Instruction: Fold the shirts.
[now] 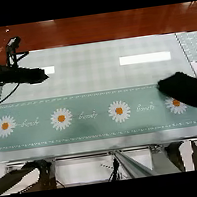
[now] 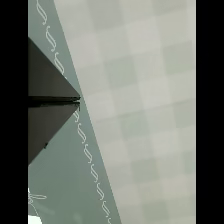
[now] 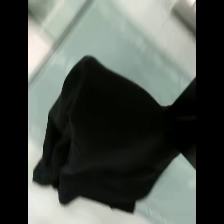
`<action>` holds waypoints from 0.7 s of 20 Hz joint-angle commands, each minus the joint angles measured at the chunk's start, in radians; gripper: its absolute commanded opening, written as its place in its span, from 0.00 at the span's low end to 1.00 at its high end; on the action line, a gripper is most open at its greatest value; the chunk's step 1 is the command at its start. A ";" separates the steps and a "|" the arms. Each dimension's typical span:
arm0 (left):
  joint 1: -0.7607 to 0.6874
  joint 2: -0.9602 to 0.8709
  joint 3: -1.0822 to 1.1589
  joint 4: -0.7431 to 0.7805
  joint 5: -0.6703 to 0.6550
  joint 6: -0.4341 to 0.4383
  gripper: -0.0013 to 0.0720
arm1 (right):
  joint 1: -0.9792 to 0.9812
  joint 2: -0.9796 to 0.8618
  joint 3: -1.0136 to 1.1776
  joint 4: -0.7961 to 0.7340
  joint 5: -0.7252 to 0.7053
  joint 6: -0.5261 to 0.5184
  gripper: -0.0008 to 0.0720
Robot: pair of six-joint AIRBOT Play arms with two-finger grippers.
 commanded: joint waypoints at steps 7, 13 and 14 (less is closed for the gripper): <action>-0.003 -0.008 0.000 0.000 0.040 0.056 0.04 | -0.289 0.078 0.004 -0.469 0.198 -0.029 0.05; -0.003 -0.008 0.000 0.000 0.049 0.055 0.05 | -0.293 0.080 0.004 -0.550 0.214 -0.023 0.63; -0.003 -0.008 0.000 0.000 0.049 0.055 0.05 | -0.293 0.080 0.004 -0.550 0.208 -0.021 0.64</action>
